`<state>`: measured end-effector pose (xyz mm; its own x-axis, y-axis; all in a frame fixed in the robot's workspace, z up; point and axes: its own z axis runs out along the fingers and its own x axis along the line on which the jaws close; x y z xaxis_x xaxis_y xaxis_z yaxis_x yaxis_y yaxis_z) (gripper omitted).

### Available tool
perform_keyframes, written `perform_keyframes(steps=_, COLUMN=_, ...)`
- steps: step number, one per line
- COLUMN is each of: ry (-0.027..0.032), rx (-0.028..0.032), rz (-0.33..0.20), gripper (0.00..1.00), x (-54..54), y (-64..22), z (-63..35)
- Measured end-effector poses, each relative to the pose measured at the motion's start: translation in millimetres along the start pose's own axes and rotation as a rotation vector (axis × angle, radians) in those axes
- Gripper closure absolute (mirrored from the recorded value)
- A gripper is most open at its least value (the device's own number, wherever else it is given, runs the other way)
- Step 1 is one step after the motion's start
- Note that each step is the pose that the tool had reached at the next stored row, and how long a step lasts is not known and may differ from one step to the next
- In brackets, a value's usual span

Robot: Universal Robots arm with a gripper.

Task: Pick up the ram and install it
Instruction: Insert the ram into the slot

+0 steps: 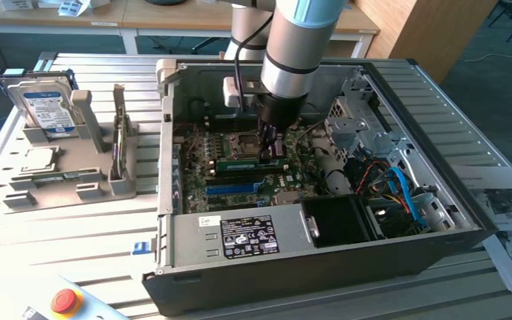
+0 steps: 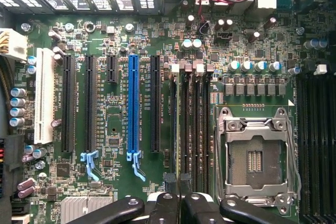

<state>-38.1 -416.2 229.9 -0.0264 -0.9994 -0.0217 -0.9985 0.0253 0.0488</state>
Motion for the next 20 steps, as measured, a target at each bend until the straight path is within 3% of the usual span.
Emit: perform_keyframes(steps=20, ry=0.0006, rx=-0.0003, rz=-0.015, gripper=0.88, x=0.0, y=-0.4, z=0.4)
